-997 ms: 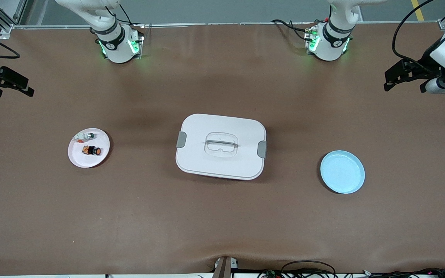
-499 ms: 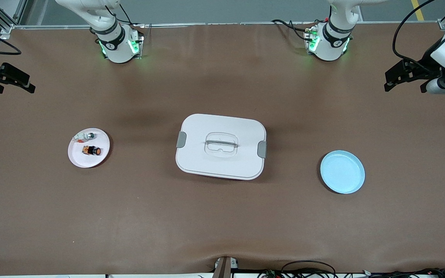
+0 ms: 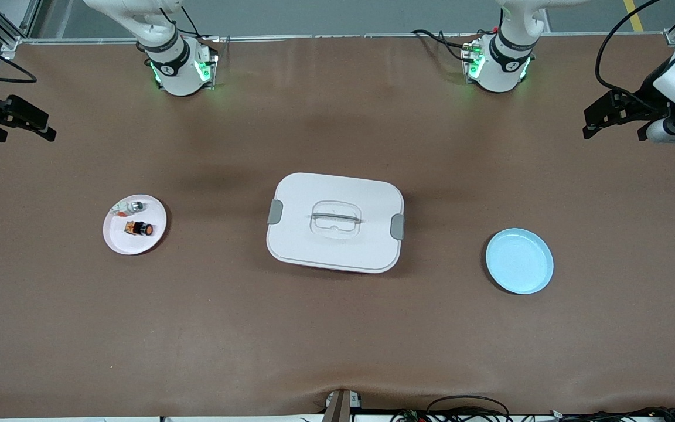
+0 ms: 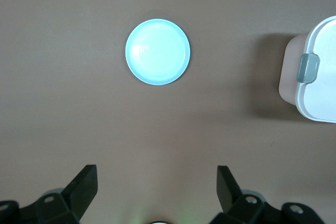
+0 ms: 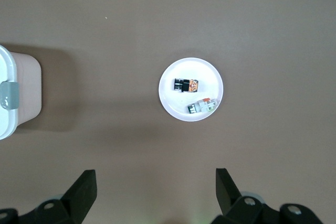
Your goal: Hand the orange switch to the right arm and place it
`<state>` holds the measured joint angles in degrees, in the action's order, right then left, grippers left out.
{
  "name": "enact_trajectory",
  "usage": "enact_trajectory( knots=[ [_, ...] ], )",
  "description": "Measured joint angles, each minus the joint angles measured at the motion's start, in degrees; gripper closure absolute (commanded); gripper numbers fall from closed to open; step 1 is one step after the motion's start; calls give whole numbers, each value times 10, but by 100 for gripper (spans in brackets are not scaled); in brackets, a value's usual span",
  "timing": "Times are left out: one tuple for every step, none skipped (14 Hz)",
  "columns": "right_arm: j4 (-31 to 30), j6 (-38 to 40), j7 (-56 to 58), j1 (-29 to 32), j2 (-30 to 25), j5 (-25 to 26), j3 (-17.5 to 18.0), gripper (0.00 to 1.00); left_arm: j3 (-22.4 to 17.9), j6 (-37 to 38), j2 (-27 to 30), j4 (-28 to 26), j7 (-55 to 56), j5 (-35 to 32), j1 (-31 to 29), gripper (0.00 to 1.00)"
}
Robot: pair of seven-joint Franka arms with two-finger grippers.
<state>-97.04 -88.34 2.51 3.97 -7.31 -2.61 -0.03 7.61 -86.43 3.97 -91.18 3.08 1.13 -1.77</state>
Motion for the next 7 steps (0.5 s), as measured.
enact_trajectory(
  knots=[
    [0,-2,0,-1,0,4,0,0,0,0,0,0,0,0,0,0],
    [0,-5,0,-1,-1,9,0,0,0,0,0,0,0,0,0,0],
    [0,-9,0,-2,-1,13,0,0,0,0,0,0,0,0,0,0],
    [0,-11,-1,-2,-2,15,1,0,0,0,0,0,0,0,0,0],
    [0,-12,-6,-2,-2,15,2,0,0,0,0,0,0,0,0,0],
    [0,-12,-17,-3,-3,16,5,0,0,0,0,0,0,0,0,0],
    [0,-13,-32,-3,-4,16,10,0,0,0,-1,0,0,0,1,0]
  ],
)
